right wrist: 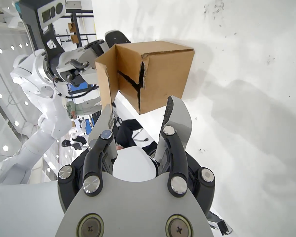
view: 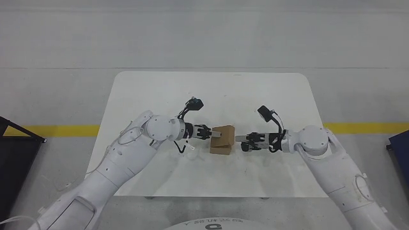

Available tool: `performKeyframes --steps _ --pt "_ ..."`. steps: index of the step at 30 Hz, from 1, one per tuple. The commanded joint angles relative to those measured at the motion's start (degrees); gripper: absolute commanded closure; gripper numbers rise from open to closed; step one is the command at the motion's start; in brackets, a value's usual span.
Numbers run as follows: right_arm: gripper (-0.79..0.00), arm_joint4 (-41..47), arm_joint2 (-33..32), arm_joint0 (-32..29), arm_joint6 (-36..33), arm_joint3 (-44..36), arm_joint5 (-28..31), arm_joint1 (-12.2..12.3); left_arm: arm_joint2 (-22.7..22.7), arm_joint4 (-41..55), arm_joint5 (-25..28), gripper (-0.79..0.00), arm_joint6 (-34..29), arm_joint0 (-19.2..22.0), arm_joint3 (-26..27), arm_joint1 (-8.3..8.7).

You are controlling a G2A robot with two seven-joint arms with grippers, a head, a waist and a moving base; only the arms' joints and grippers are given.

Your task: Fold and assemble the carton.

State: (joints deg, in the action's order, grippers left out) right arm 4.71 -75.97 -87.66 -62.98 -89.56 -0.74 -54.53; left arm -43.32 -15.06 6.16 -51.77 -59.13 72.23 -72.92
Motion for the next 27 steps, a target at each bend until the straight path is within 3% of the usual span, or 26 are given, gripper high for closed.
performKeyframes --steps 1,11,18,27 --pt "-0.428 -0.9 0.3 0.0 0.3 -0.4 -0.8 0.0 0.0 -0.1 0.0 -0.585 0.0 0.0 0.1 0.0" --pt "-0.382 0.1 1.2 1.0 2.2 0.0 -2.6 -0.1 -0.1 0.0 0.0 -0.588 -0.1 0.0 0.0 -0.05" --pt "-0.388 1.1 0.6 0.2 0.3 -0.3 0.7 0.3 0.0 0.0 0.0 -0.588 -0.2 0.0 -0.1 -0.11" --pt "-0.379 2.3 0.7 0.4 1.6 -0.1 0.6 0.3 0.0 -0.1 -0.1 -0.576 -0.3 0.1 -0.2 -0.17"
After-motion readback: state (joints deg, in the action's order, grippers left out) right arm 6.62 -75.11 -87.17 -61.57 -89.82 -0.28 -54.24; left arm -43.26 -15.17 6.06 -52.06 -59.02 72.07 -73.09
